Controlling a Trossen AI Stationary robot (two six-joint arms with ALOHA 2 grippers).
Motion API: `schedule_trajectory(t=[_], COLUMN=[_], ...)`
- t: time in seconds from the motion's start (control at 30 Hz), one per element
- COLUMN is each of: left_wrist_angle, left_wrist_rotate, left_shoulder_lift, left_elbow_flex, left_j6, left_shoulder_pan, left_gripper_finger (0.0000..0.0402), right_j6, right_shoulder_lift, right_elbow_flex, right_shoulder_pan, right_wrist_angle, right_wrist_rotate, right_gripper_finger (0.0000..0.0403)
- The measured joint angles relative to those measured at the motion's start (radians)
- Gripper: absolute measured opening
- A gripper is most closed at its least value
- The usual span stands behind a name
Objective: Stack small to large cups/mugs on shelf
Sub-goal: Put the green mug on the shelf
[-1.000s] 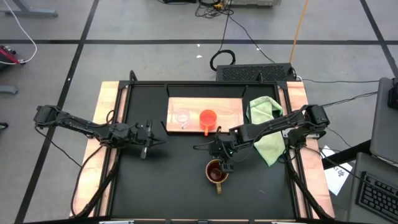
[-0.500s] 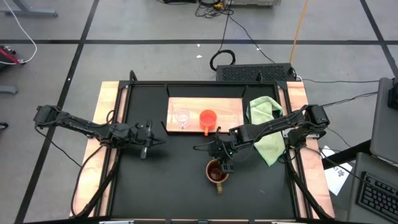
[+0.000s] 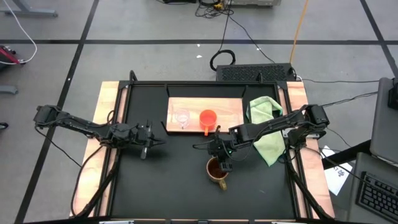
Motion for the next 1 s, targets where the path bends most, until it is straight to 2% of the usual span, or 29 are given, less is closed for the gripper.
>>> schedule_trajectory(t=[0.23, 0.57, 0.67, 0.8, 1.0], left_wrist_angle=[-0.006, -0.008, -0.009, -0.013, -0.013], left_wrist_rotate=[0.000, 0.000, 0.000, 0.000, 0.000], left_shoulder_lift=[0.000, 0.000, 0.000, 0.000, 0.000], left_elbow_flex=[0.000, 0.000, 0.000, 0.000, 0.000], left_j6=[-0.001, -0.001, -0.001, -0.003, -0.002], left_shoulder_pan=[0.000, 0.000, 0.000, 0.000, 0.000], left_gripper_finger=[0.0003, 0.0003, 0.0003, 0.0003, 0.0003], right_j6=[-0.015, -0.050, -0.032, 0.014, 0.078], right_shoulder_lift=[-0.020, -0.118, -0.153, -0.213, -0.317], right_elbow_flex=[-0.001, -0.001, -0.010, -0.063, -0.188], right_shoulder_pan=[0.002, 0.003, 0.003, -0.006, -0.025], right_wrist_angle=[0.001, -0.008, -0.007, -0.011, 0.000], right_wrist_rotate=[0.000, 0.030, 0.080, 0.134, 0.139], right_gripper_finger=[0.0025, 0.0025, 0.0025, 0.0025, 0.0025])
